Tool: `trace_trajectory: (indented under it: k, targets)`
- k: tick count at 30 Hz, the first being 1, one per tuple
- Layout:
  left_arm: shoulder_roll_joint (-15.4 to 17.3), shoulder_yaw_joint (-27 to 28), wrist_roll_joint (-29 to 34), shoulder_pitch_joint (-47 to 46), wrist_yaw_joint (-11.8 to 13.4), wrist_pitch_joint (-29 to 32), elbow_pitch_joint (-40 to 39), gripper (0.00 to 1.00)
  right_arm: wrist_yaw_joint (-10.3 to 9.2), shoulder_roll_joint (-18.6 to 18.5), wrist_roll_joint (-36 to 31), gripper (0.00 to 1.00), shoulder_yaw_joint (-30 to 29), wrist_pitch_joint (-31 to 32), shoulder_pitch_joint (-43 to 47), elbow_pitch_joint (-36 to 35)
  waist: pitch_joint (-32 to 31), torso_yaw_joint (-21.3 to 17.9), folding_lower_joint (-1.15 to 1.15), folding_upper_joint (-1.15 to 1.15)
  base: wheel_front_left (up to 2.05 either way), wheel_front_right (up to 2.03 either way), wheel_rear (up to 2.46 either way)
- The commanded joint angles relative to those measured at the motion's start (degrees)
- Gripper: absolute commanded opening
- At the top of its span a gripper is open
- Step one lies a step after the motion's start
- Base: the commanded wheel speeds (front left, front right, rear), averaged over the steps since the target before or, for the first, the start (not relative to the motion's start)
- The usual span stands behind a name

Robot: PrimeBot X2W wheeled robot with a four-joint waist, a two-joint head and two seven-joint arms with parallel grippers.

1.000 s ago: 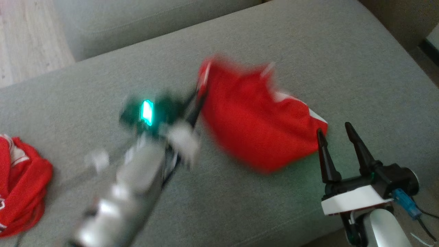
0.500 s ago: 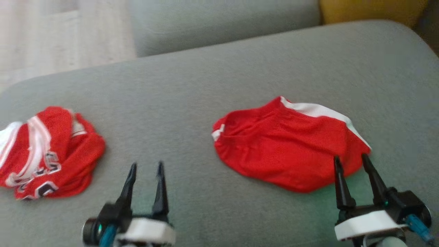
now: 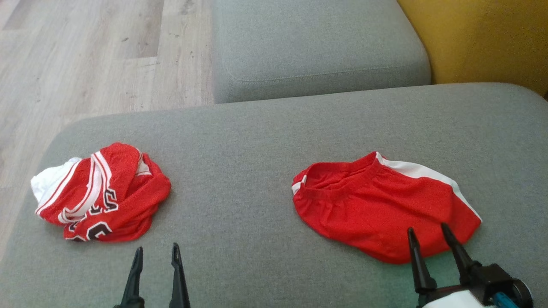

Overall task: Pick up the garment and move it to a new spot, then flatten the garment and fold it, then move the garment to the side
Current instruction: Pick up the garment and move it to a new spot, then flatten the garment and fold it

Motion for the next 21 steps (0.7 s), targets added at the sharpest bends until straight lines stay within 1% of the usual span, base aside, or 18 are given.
trace_trajectory:
  k: [1, 6, 21]
  targets:
    - [-0.29, 1.87, 0.69, -2.16, 0.60, -0.54, -1.52, 1.00, -0.04, -0.35, -0.38, 1.00, 1.72, -0.35, -1.98, -1.73, -0.19, 0.09, 0.01, 0.00, 0.00, 0.00, 0.00]
    - [-0.29, 1.78, 1.26, -1.52, 1.30, -0.54, -0.62, 1.00, -0.04, -0.35, -0.57, 1.00, 1.77, -0.35, -1.92, -1.92, -0.47, 0.27, 0.01, 0.00, 0.00, 0.00, 0.00]
    - [-0.30, 1.08, 3.13, -1.87, 0.78, -0.54, 0.79, 1.00, -0.04, -0.35, -0.09, 1.00, 1.50, -0.35, -1.94, -2.19, -0.67, 1.11, 0.01, 0.00, 0.00, 0.00, 0.00]
